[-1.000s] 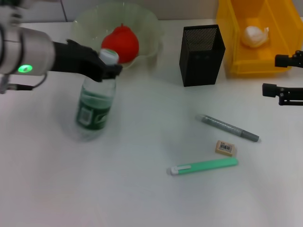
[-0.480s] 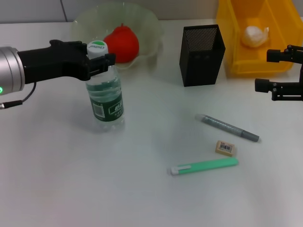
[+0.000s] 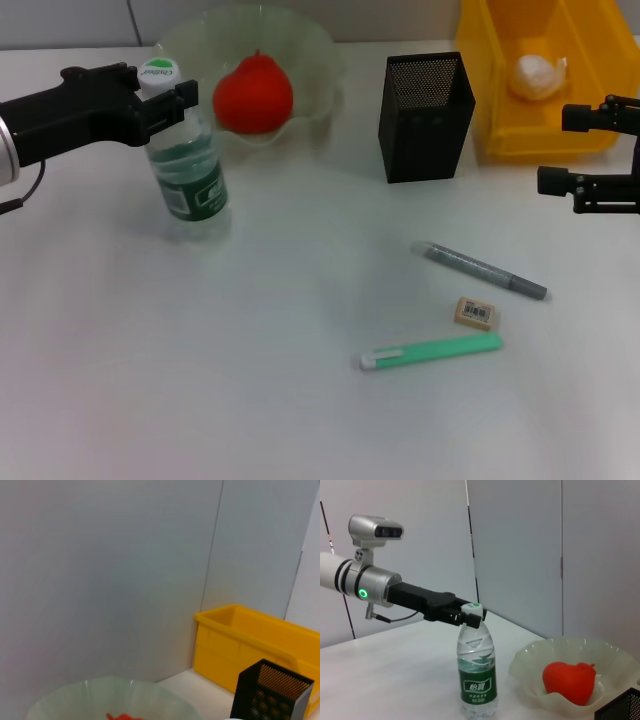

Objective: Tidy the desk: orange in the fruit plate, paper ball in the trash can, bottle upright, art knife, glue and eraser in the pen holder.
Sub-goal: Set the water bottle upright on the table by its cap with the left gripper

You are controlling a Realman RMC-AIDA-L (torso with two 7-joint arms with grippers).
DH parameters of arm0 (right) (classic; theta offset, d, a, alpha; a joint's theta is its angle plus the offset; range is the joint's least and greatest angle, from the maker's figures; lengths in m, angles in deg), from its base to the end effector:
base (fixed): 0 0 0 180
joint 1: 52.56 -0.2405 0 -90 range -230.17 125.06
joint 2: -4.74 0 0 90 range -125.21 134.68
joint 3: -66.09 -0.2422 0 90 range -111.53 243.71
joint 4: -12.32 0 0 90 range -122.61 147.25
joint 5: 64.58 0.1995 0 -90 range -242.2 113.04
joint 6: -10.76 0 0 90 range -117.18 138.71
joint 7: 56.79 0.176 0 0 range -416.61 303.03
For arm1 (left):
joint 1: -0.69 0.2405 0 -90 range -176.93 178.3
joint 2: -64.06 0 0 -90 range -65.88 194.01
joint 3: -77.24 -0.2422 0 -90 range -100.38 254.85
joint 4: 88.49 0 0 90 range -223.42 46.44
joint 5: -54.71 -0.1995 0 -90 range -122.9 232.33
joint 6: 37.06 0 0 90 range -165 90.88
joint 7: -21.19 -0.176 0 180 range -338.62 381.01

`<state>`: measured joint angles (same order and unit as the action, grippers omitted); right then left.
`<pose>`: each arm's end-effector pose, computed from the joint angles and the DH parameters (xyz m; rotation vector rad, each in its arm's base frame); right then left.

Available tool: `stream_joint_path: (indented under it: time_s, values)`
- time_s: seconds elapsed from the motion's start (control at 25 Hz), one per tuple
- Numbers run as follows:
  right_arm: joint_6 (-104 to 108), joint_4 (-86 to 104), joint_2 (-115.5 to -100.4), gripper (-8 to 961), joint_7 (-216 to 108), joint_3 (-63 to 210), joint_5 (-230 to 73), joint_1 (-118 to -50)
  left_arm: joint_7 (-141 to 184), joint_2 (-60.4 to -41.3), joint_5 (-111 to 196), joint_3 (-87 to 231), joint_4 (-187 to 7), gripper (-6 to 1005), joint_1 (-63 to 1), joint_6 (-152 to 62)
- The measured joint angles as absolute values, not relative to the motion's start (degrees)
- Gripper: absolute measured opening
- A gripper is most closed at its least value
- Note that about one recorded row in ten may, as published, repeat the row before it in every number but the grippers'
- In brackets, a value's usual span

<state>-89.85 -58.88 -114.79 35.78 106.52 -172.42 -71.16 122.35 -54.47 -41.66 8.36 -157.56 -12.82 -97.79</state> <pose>0.2166 0.3017 0.0704 -2.6329 0.4373 0.6346 -0.2155 0.3584 0.0260 -2.3418 -0.6708 -0.5976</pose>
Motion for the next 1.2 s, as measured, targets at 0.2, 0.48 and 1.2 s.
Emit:
stream_joint_path:
  time_s: [0.2,0.48,1.2]
  values:
    - [-89.5,-57.4,-114.69,830,35.8,106.5,-172.4,-71.8,121.3,-54.52,-41.6,8.6,-155.9,510,-13.5,-97.3]
    - [-89.2,-56.9,-114.61,830,35.7,106.5,-172.4,-72.3,113.9,-54.66,-39.9,7.3,-154.0,533,-13.6,-97.1]
    - [-89.6,-61.3,-114.52,828,39.6,111.0,-173.2,-72.7,111.5,-54.29,-34.3,15.2,-151.9,709,-12.3,-104.9]
